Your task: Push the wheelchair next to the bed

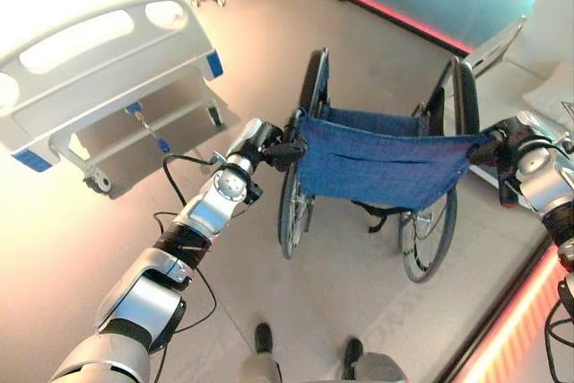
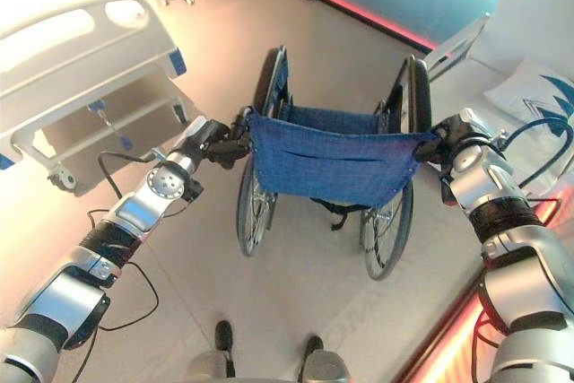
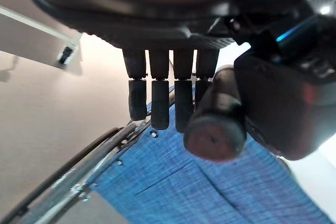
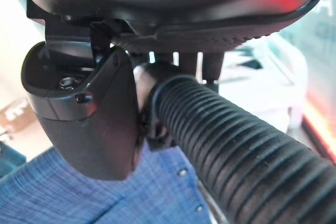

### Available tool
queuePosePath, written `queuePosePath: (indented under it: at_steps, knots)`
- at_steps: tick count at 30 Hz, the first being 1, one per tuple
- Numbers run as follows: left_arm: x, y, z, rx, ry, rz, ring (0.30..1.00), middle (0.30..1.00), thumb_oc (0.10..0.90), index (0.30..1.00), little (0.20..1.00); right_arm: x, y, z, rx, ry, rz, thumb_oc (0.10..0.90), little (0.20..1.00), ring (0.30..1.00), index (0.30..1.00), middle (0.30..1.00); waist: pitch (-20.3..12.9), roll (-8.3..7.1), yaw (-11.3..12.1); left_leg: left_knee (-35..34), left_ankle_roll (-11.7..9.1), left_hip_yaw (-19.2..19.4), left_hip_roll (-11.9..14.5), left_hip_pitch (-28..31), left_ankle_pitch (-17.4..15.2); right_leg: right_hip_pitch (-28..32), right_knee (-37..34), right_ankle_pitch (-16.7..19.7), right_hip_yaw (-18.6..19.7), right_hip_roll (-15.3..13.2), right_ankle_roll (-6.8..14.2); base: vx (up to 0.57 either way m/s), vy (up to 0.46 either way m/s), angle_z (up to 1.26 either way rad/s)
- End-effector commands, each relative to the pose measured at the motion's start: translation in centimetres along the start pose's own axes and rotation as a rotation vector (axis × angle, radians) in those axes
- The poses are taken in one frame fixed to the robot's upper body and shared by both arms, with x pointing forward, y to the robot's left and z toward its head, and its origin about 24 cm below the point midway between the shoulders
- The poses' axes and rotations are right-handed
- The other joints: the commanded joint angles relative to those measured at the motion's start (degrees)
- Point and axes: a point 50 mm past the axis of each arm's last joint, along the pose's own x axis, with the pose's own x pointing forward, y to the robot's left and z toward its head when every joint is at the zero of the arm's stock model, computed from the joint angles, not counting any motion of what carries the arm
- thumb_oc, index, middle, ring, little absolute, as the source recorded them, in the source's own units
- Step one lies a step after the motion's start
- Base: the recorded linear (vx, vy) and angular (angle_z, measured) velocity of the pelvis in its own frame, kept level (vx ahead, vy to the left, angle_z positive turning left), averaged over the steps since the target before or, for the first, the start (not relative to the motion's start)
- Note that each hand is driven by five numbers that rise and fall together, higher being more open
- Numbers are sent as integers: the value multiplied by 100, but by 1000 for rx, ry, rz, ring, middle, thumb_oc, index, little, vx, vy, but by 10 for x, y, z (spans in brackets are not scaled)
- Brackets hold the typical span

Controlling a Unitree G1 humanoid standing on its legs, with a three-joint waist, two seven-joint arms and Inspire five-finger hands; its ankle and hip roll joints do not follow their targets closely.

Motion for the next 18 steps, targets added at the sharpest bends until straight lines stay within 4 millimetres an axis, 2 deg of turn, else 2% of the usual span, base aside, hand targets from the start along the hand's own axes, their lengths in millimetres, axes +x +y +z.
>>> queuePosePath:
  at_steps: [1, 2, 3, 4, 5, 6, 8, 9, 11, 14, 18]
  knots:
    - [-12, -14, -32, 164, 78, -96, 300, 300, 400, 300, 300, -13, 13, 85, -46, -375, 64, 400, 300, 300, 300, 300, 609, -414, 663, 66, 287, -301, -381, -53, -29, -274, 146, 458, 483, 128, -59, 378, -196, 56]
    - [-13, -11, -29, 169, 72, -96, 300, 300, 400, 300, 300, -13, 16, 88, -46, -377, 60, 400, 300, 300, 300, 300, 750, -341, 861, -145, 307, -120, -781, -511, 52, 9, 58, 403, 567, 331, -60, 362, -144, 38]
    - [-14, -8, -29, 172, 67, -93, 300, 300, 400, 300, 300, -13, 18, 90, -51, -383, 59, 400, 300, 300, 300, 300, 849, -251, 1002, -364, 277, 56, -987, -785, 212, 187, 21, 336, 608, 477, -68, 308, -115, 1]
    - [-14, -8, -29, 172, 66, -93, 300, 300, 400, 300, 300, -13, 18, 91, -52, -383, 59, 400, 300, 300, 300, 300, 868, -246, 1021, -386, 275, 76, -1005, -791, 224, 213, 20, 326, 618, 486, -67, 410, -60, -25]
    - [-17, -2, -29, 173, 65, -87, 300, 300, 400, 300, 300, -15, 18, 96, -73, -401, 56, 400, 300, 300, 300, 300, 930, -94, 1269, -928, 224, 165, -1326, -1107, 576, 472, -44, 273, 803, 718, -48, 448, -29, -63]
    - [-19, 2, -32, 171, 70, -81, 300, 300, 400, 300, 300, -16, 16, 98, -78, -417, 57, 400, 300, 300, 300, 300, 937, -48, 1392, -1160, 235, 177, -1446, -1139, 710, 594, -72, 244, 907, 810, -43, 561, -3, -133]
    - [-21, 5, -37, 163, 80, -81, 300, 300, 400, 300, 300, -16, 16, 99, -81, -429, 63, 400, 300, 300, 300, 300, 871, -77, 1416, -1174, 419, 367, -1422, -952, 418, 543, -23, 186, 830, 734, -22, 386, 58, -156]
    - [-23, 7, -45, 162, 95, -89, 300, 300, 400, 300, 300, -16, 20, 98, -81, -432, 81, 400, 300, 300, 300, 300, 770, -130, 1458, -1070, 553, 367, -1431, -880, 132, 578, 75, 96, 767, 658, 18, 391, 50, -172]
    - [-26, 14, -50, 176, 111, -93, 300, 300, 400, 300, 300, -16, 24, 96, -84, -443, 97, 400, 300, 300, 300, 300, 657, -252, 1592, -1007, 692, 293, -1396, -836, -67, 700, 189, 25, 682, 576, 71, 456, 20, -118]
    - [-26, 26, -51, 193, 117, -74, 300, 300, 400, 300, 300, -18, 19, 100, -73, -468, 79, 400, 300, 300, 300, 300, 570, -393, 1681, -1100, 758, 218, -1391, -751, -129, 736, 293, 43, 555, 483, 196, 254, -6, 25]
    - [-24, 31, -50, 190, 118, -46, 300, 300, 400, 300, 300, -19, 11, 107, -78, -495, 49, 400, 300, 300, 300, 300, 546, -481, 1776, -1131, 813, 193, -1381, -804, -157, 721, 598, 199, 405, 303, 341, 157, 39, 28]
